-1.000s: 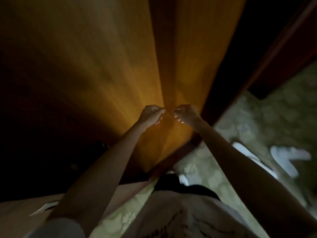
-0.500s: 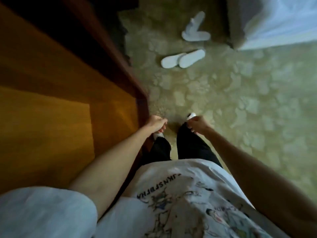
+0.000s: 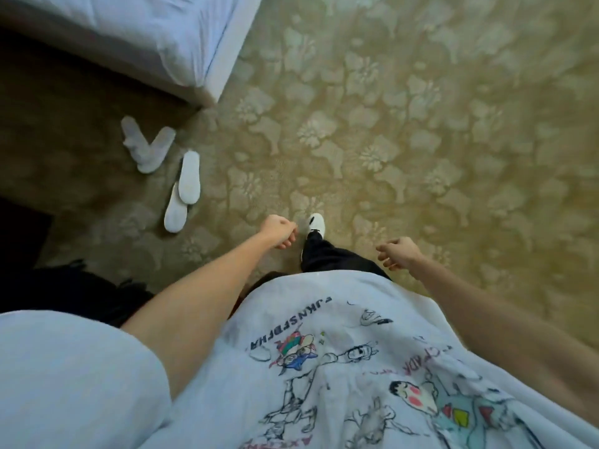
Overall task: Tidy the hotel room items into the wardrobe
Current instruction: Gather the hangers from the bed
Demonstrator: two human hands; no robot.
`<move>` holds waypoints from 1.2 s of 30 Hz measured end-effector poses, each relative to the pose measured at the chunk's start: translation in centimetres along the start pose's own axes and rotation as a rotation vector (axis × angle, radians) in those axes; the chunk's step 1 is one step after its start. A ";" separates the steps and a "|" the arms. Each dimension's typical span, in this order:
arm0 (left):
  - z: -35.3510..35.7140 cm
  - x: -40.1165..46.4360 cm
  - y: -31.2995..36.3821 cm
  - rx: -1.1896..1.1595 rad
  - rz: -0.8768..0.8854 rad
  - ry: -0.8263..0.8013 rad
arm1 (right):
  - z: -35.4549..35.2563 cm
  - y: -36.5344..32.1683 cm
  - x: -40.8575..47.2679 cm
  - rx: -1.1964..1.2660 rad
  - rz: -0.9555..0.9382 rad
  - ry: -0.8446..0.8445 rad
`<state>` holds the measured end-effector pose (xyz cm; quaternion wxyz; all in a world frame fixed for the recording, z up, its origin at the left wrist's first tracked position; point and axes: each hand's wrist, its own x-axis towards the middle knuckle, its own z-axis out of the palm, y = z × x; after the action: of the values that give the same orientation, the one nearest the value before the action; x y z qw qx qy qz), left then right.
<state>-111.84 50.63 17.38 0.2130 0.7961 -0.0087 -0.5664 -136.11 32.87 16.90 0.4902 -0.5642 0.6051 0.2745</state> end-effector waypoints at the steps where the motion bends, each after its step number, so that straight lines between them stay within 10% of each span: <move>1: -0.5 0.4 2.0 0.058 0.028 -0.009 | -1.1 -0.1 0.6 0.035 0.018 0.013; 10: -7.1 5.8 14.9 0.136 0.151 0.073 | -8.3 -16.8 6.8 0.049 -0.185 0.000; 21: -15.4 18.4 25.3 -0.147 -0.161 0.140 | -16.6 -47.8 16.2 -0.330 -0.533 -0.130; 36: -25.3 32.0 65.5 -0.074 0.120 0.005 | -45.7 -70.0 32.6 -0.509 -0.335 0.029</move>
<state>-62.53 -8.77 18.28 0.2761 0.7870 -0.0350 -0.5506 -78.62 -35.98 19.78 0.3627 -0.7647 0.4222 0.3247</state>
